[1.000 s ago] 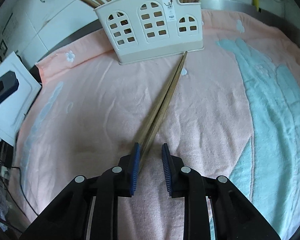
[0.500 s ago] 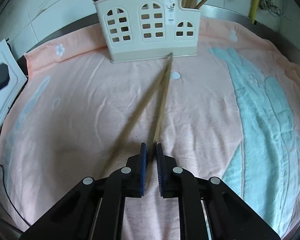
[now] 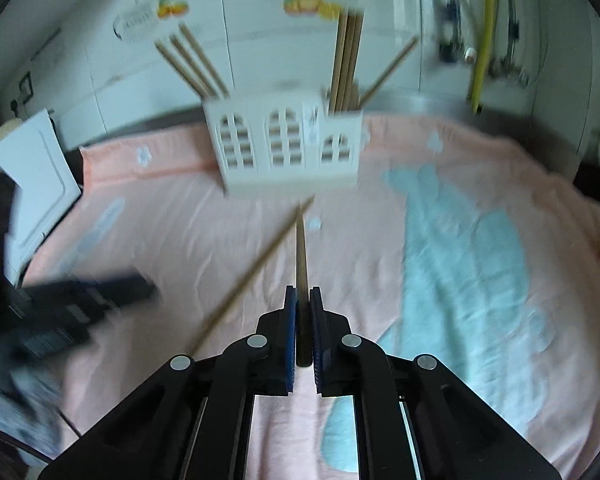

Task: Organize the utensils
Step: 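Close left tool on a chopstick while right tool grasps the other chopstick, then lift both held chopsticks up over the white holder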

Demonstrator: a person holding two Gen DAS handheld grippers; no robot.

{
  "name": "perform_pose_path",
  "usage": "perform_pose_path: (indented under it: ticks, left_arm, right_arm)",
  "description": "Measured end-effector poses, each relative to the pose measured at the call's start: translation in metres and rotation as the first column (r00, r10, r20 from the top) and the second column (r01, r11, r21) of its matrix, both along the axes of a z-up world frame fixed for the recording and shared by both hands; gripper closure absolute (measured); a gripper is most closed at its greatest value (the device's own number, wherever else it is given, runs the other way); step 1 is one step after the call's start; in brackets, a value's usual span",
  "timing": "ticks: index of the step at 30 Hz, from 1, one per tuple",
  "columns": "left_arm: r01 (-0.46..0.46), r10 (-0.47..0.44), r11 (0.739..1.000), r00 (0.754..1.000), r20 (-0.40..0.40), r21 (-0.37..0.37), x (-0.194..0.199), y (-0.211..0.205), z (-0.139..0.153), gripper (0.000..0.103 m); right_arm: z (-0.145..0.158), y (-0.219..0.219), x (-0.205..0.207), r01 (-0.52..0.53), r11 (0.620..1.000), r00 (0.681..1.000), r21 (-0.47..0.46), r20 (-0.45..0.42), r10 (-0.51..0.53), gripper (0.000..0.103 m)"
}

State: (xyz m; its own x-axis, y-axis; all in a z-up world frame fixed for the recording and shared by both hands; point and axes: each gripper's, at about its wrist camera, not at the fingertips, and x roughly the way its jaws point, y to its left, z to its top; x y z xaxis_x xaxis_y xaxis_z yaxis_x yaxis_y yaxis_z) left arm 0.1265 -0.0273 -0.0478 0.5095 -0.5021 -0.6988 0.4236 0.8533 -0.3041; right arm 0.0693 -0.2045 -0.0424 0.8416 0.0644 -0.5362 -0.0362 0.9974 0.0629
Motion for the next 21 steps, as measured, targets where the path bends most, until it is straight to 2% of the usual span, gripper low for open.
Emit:
perform_pose_path:
  ticks: [5,15,16,17,19,21]
  left_arm:
    - [0.063,-0.062,0.998,0.997,-0.047,0.026,-0.003,-0.028,-0.021,0.074]
    - [0.043,-0.037,0.995,0.998,-0.060,0.089,0.013,-0.048,-0.036,0.077]
    - [0.044,-0.039,0.994,0.998,-0.053,0.100,0.013,-0.051,-0.036,0.079]
    - [0.047,-0.042,0.991,0.998,-0.046,0.122,0.013,-0.055,-0.036,0.086]
    - [0.049,-0.044,0.987,0.998,-0.037,0.150,0.015,-0.061,-0.035,0.094]
    - [0.051,-0.048,0.987,0.999,-0.026,0.151,0.017,-0.061,-0.032,0.097]
  right_arm:
    - [0.024,-0.009,-0.013,0.001,1.000,0.998,-0.014,0.061,-0.001,0.096]
    - [0.034,-0.018,-0.018,-0.007,1.000,0.996,-0.011,0.088,0.008,0.096]
    - [0.034,-0.018,-0.019,-0.007,1.000,0.996,-0.009,0.089,0.008,0.096]
    - [0.035,-0.018,-0.019,-0.007,1.000,0.996,-0.009,0.089,0.008,0.096]
    - [0.037,-0.019,-0.019,-0.009,1.000,0.996,-0.009,0.094,0.010,0.096]
    - [0.039,-0.020,-0.018,-0.012,1.000,0.995,-0.008,0.097,0.013,0.096]
